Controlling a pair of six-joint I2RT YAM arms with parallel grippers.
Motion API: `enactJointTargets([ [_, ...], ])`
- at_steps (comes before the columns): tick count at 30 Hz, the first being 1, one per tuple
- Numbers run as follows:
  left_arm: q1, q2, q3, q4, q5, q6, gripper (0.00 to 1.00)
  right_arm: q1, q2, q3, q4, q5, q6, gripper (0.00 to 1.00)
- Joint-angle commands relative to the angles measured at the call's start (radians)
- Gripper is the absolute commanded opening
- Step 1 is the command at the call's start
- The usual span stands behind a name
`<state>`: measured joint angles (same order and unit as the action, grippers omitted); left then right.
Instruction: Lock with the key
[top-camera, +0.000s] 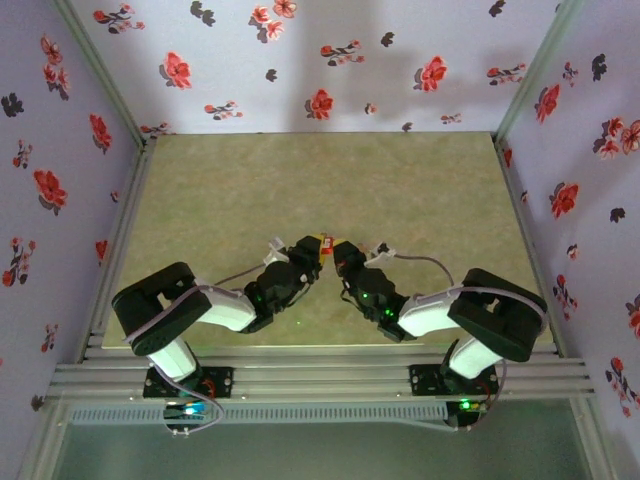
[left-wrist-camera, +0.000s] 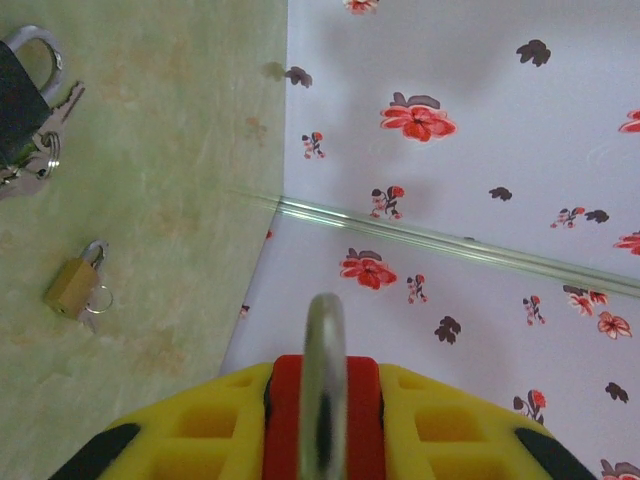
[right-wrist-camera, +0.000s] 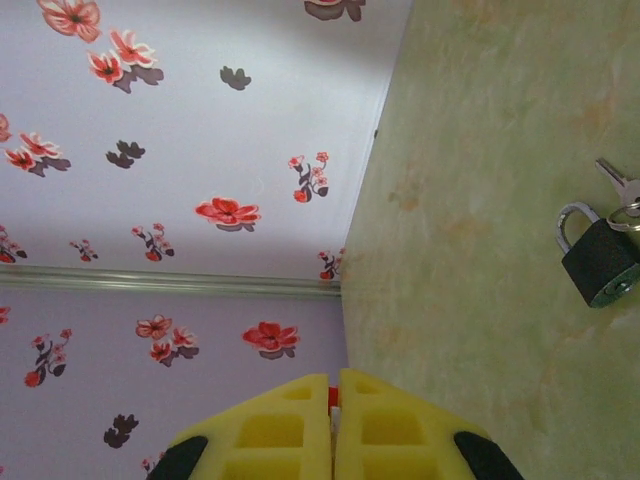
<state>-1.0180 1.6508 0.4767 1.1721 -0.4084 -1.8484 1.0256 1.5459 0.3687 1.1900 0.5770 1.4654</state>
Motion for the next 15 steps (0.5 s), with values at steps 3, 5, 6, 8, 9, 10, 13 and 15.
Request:
enactJointTargets([
  [3, -0.033, 0.001, 0.038, 0.01, 0.063, 0.043, 0.0, 0.006, 0.039, -0.026, 0.147, 0.029, -0.055, 0.0],
  [5, -0.033, -0.004, 0.039, 0.012, 0.063, 0.06, 0.0, 0.005, 0.048, -0.032, 0.157, 0.042, -0.039, 0.0],
  [6, -0.033, -0.007, 0.04, 0.011, 0.062, 0.072, 0.0, 0.006, 0.053, -0.038, 0.165, 0.052, -0.036, 0.0],
  [8, -0.033, -0.021, 0.042, 0.0, 0.059, 0.103, 0.0, 0.006, 0.06, -0.051, 0.184, 0.074, -0.024, 0.0],
  [9, -0.032, -0.028, 0.042, -0.006, 0.057, 0.115, 0.0, 0.005, 0.064, -0.058, 0.196, 0.083, -0.019, 0.0],
  [10, -0.033, -0.036, 0.041, -0.013, 0.055, 0.13, 0.0, 0.005, 0.061, -0.063, 0.196, 0.094, -0.009, 0.0],
  [13, -0.033, -0.046, 0.042, -0.005, 0.046, 0.17, 0.0, 0.007, 0.049, -0.077, 0.195, 0.122, -0.006, 0.0],
  [15, -0.034, -0.048, 0.042, 0.004, 0.044, 0.192, 0.0, 0.008, 0.041, -0.08, 0.194, 0.134, -0.008, 0.0],
])
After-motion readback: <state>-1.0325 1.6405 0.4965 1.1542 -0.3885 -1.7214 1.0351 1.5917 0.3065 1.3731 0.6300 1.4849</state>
